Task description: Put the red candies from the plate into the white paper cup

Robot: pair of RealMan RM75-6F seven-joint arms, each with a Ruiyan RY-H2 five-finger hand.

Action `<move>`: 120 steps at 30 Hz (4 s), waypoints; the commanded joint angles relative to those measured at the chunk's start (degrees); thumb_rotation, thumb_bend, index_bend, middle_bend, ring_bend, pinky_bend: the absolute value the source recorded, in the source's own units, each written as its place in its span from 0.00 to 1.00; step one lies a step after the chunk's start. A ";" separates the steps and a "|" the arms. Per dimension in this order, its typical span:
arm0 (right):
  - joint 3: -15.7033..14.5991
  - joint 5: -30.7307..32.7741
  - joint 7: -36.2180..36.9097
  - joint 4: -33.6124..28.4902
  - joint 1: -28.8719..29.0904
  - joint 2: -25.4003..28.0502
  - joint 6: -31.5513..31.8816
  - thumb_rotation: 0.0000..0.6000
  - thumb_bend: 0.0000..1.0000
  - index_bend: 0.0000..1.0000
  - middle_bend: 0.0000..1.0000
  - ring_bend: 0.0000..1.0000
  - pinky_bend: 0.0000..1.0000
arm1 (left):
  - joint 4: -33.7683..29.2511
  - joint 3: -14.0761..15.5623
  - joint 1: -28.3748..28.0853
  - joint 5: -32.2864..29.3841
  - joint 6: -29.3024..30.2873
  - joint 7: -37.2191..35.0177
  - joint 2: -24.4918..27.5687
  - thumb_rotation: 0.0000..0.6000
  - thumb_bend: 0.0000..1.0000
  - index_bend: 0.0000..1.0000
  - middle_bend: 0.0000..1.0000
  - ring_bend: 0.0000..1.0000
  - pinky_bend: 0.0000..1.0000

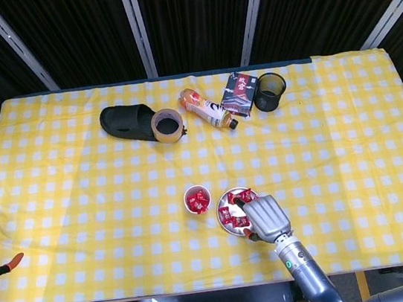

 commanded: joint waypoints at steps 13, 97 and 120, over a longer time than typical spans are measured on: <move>3.44 3.52 0.50 6.39 1.28 -4.59 -3.34 1.00 0.31 0.27 0.79 0.94 0.84 | 0.70 -0.08 0.14 0.31 0.21 -1.38 -0.15 1.00 0.05 0.00 0.00 0.00 0.00; 2.96 6.20 3.66 13.83 0.23 -5.78 -7.87 1.00 0.42 0.50 0.79 0.94 0.84 | 0.30 -0.25 0.06 -0.33 -0.42 -1.40 0.16 1.00 0.05 0.00 0.00 0.00 0.00; 4.94 -0.04 3.88 4.23 -0.13 0.44 -4.30 1.00 0.55 0.59 0.79 0.94 0.84 | 0.29 -0.12 0.05 0.05 -0.41 -1.61 0.21 1.00 0.05 0.00 0.00 0.00 0.00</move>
